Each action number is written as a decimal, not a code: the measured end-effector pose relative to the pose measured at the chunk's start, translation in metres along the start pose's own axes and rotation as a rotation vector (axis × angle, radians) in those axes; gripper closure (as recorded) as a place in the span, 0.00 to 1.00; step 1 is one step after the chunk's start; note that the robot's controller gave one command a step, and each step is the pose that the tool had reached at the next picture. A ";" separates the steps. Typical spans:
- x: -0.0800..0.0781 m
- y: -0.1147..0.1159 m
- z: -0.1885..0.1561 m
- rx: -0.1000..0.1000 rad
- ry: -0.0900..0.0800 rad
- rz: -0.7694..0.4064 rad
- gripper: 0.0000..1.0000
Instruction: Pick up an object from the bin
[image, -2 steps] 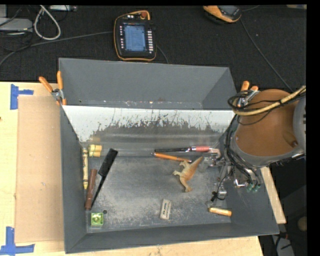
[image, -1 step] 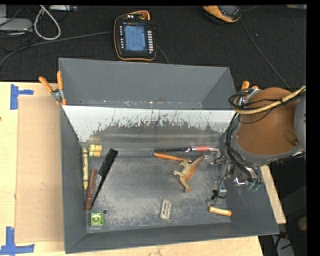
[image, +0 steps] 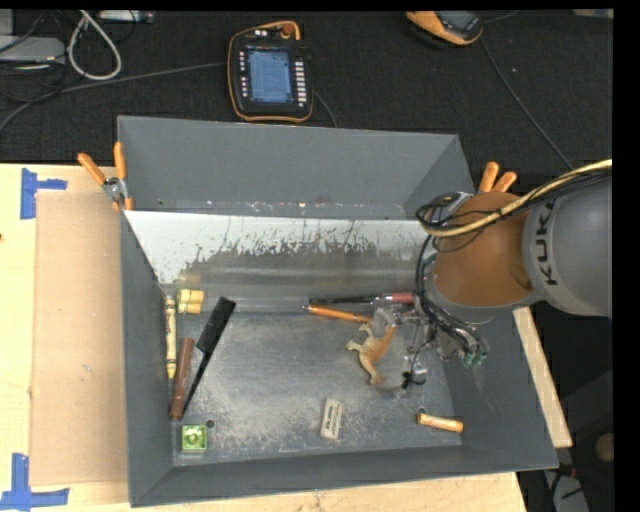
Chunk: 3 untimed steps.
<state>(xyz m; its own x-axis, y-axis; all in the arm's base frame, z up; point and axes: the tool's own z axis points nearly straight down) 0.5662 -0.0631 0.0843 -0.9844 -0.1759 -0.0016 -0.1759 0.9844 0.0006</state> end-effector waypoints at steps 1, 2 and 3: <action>-0.004 -0.001 -0.047 -0.001 0.000 -0.120 0.00; -0.005 0.000 0.014 -0.001 -0.010 -0.026 0.00; -0.035 -0.016 0.013 0.003 -0.013 -0.202 0.00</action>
Offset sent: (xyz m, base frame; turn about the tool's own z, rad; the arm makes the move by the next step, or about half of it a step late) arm 0.0032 0.0002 -0.0156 -0.0267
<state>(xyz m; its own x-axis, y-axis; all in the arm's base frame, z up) 0.6037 -0.0724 0.0711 -0.9291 -0.3694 -0.0141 -0.3694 0.9293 -0.0038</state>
